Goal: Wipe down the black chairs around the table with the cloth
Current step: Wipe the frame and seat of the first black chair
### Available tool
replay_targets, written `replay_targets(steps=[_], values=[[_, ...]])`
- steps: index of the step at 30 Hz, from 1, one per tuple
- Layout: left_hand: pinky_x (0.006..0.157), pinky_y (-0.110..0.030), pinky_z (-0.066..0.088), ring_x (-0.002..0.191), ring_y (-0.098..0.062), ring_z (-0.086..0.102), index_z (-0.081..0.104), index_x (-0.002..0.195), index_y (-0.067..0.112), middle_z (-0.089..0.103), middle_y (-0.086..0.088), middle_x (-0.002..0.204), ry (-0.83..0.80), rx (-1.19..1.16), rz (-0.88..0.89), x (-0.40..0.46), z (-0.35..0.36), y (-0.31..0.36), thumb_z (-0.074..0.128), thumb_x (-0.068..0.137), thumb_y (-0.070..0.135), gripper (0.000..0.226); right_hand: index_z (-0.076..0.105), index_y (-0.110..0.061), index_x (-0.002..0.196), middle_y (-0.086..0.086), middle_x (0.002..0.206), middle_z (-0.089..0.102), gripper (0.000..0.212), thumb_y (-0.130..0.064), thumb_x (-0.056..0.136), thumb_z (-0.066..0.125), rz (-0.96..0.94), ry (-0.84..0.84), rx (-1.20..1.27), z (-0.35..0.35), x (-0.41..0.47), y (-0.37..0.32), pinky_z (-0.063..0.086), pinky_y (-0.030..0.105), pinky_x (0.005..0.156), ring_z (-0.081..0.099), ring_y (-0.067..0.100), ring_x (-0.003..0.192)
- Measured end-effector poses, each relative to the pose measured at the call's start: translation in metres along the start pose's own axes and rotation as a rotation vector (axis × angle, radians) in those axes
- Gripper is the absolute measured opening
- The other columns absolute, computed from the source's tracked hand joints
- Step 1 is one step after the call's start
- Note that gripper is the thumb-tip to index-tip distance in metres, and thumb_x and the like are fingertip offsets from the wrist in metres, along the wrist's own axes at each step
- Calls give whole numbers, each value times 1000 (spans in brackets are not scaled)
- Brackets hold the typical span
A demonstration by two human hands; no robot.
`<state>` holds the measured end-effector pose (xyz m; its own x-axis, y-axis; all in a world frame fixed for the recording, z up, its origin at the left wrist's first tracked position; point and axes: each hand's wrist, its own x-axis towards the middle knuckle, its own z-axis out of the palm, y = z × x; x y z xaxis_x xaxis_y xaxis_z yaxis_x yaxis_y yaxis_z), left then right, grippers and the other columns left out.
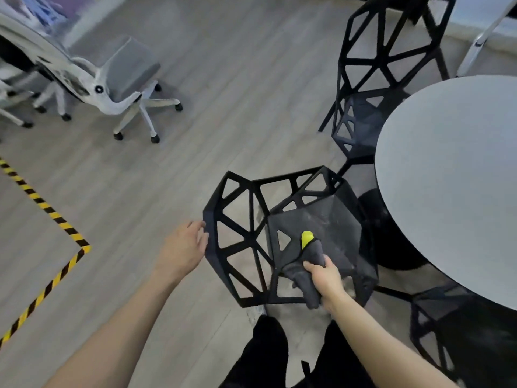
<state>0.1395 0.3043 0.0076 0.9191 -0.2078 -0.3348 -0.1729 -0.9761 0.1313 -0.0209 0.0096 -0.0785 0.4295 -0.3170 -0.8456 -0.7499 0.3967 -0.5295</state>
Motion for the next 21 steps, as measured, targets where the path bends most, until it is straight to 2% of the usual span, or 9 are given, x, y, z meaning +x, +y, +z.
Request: replay_targets(steps=[3,7,8,10,12,14,17,19,21], values=[[92,-41,52,111,-25,68,65,132,21,70,-2,127,-26,-178,-112,32,10,-23,47,112,44,36,65,-20,126,13,107,77,28,-15,99,68,50,-17,32,65,13,10,64,58,89,75,38,99],[94,-47,51,110,-34,65,64,106,26,70,-3,111,-98,-557,-302,75,37,-22,29,110,59,48,58,-29,141,5,127,71,39,-27,103,66,-49,-1,58,135,30,-25,57,53,104,67,29,116],[102,-50,49,119,-35,64,66,110,26,70,-3,116,-110,-629,-348,87,44,-20,23,108,63,56,54,-32,146,3,133,68,43,-29,104,64,-95,14,51,148,38,-40,55,53,107,65,28,120],[119,-52,40,137,-31,56,65,135,25,66,-3,139,-114,-726,-437,106,56,-10,17,108,64,67,44,-36,157,1,143,62,53,-35,106,60,-197,58,23,173,64,-67,51,50,112,59,29,129],[124,-51,36,139,-30,54,63,143,21,64,-7,145,-53,-824,-485,110,58,2,19,111,60,67,36,-39,161,3,150,58,58,-39,107,57,-316,91,7,193,85,-92,47,47,114,55,30,137],[120,-46,40,131,-26,57,66,141,20,67,-5,137,18,-873,-523,113,68,6,22,113,57,63,32,-45,162,-1,160,51,60,-48,107,55,-409,64,2,217,119,-107,43,44,117,49,28,145],[95,-25,44,107,-16,64,73,120,24,72,6,111,27,-889,-530,107,76,4,23,116,47,55,39,-52,157,-13,163,43,56,-68,104,44,-529,-47,-75,243,160,-107,38,43,119,41,18,151],[76,-7,39,90,5,65,71,97,33,72,19,88,46,-891,-536,104,76,2,23,117,43,52,54,-47,148,-14,150,48,50,-68,104,41,-627,-71,-166,249,181,-106,41,43,118,44,14,143],[70,-1,38,80,19,61,67,89,40,71,27,77,57,-894,-538,106,76,2,25,117,42,50,62,-38,139,-10,151,47,47,-64,106,41,-670,-83,-223,253,201,-112,38,40,119,44,15,142]])
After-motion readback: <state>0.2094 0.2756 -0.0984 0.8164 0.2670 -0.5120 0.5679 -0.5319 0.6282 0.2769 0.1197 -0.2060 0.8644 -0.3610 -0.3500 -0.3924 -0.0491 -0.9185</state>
